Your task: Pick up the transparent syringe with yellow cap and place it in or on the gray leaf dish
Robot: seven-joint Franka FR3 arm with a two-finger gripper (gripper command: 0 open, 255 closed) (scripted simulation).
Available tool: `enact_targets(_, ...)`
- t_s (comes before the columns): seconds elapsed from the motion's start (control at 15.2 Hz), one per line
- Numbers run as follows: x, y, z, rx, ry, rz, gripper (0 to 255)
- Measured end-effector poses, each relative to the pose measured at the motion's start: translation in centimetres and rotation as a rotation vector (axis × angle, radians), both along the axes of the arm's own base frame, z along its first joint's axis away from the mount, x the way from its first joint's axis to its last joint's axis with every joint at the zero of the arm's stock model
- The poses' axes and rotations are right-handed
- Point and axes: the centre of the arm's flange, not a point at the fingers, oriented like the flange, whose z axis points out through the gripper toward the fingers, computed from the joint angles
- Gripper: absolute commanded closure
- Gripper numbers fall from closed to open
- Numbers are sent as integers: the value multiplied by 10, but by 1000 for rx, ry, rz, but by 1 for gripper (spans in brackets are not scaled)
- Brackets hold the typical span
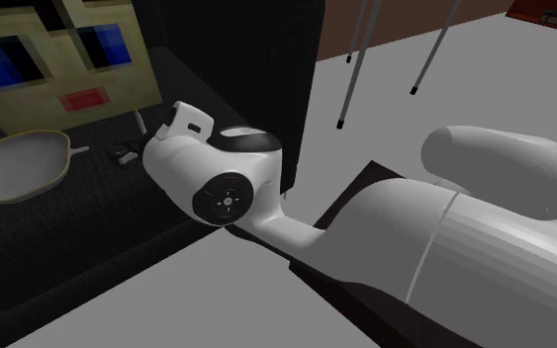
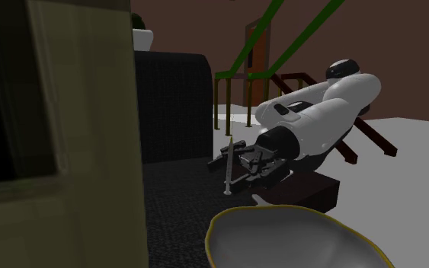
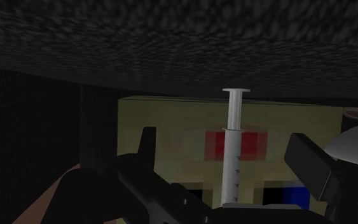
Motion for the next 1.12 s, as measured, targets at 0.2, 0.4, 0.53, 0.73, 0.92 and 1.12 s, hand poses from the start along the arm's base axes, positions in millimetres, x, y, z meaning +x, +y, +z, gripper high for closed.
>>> enact_targets(0.2, 0, 0, 0, 0, 0, 0, 255)
enact_targets(0.4, 0, 0, 0, 0, 0, 0, 255)
enact_targets(0.53, 0, 0, 1, 1, -1, 0, 255)
enact_targets(0.73, 0, 0, 0, 0, 0, 0, 255)
enact_targets(0.92, 0, 0, 6, 0, 0, 0, 255)
enact_targets(1.12, 1, 0, 20, 0, 0, 0, 255)
